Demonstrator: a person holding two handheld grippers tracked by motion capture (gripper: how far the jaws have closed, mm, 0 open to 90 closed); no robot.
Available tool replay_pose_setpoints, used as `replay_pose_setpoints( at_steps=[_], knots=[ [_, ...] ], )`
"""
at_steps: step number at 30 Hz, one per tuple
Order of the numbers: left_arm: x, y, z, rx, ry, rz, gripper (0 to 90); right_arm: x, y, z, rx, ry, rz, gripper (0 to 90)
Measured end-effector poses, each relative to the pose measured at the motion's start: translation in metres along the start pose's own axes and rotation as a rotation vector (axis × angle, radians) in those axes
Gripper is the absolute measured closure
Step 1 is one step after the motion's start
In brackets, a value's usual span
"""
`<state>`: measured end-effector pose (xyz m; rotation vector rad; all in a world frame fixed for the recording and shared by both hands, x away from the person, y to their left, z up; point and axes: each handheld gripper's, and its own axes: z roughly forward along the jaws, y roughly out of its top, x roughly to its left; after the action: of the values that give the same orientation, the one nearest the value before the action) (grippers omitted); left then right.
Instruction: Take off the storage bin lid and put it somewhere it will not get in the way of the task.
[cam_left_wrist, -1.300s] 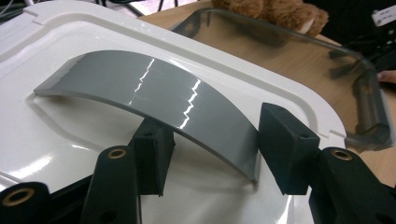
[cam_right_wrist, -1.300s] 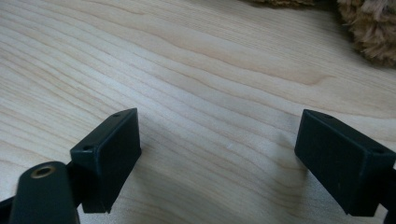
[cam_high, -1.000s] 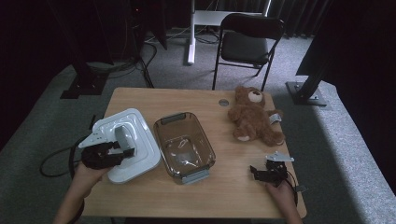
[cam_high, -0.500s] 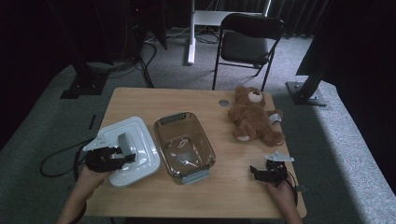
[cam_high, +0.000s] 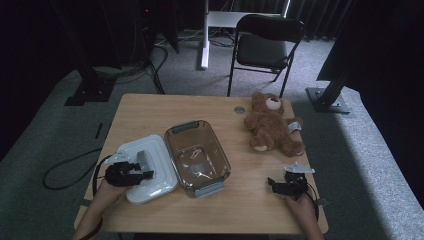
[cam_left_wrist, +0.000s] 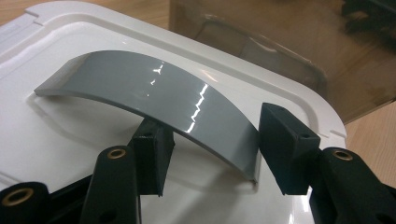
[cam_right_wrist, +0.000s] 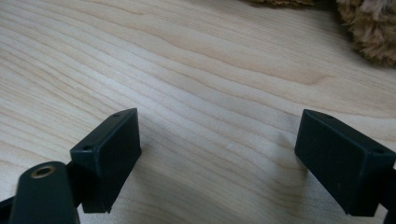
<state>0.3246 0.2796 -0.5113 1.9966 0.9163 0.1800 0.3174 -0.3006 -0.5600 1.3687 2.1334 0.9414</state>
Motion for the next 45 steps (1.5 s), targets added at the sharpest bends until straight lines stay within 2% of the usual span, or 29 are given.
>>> replay_pose_setpoints(
  at_steps=[9, 15, 18, 20, 22, 25, 29, 33, 40, 45],
  knots=[
    [0.003, -0.005, 0.016, 0.039, 0.022, 0.012, 46.8, 0.0, 0.0, 0.0, 0.0, 0.0, 0.0, 13.4],
    [0.003, -0.009, 0.026, 0.085, 0.061, 0.028, 46.4, 0.0, 0.0, 0.0, 0.0, 0.0, 0.0, 13.4],
    [0.004, -0.01, 0.028, 0.094, 0.078, 0.019, 43.2, 0.0, 0.0, 0.0, 0.0, 0.0, 0.0, 13.4],
    [0.004, -0.01, 0.026, 0.083, 0.08, 0.003, 39.6, 0.0, 0.0, 0.0, 0.0, 0.0, 0.0, 13.4],
    [0.004, -0.009, 0.024, 0.086, 0.117, -0.005, 30.8, 0.0, 0.0, 0.0, 0.0, 0.0, 0.0, 13.4],
    [0.005, -0.009, 0.02, 0.084, 0.11, -0.019, 19.4, 0.0, 0.0, 0.0, 0.001, 0.0, 0.001, 13.4],
    [0.005, -0.013, 0.015, 0.08, 0.124, -0.027, 17.8, 0.0, 0.0, 0.0, 0.0, 0.0, -0.001, 13.4],
    [0.005, -0.018, 0.01, 0.073, 0.165, -0.022, 10.8, 0.0, 0.0, 0.0, 0.0, 0.0, -0.001, 13.4],
    [0.011, -0.027, -0.007, -0.004, 0.243, -0.068, 8.6, 0.0, 0.0, 0.0, 0.0, -0.008, 0.007, 13.3],
    [0.013, -0.034, -0.014, -0.005, 0.276, -0.098, 8.5, 0.001, 0.001, -0.002, 0.029, -0.007, 0.005, 11.6]
  ],
)
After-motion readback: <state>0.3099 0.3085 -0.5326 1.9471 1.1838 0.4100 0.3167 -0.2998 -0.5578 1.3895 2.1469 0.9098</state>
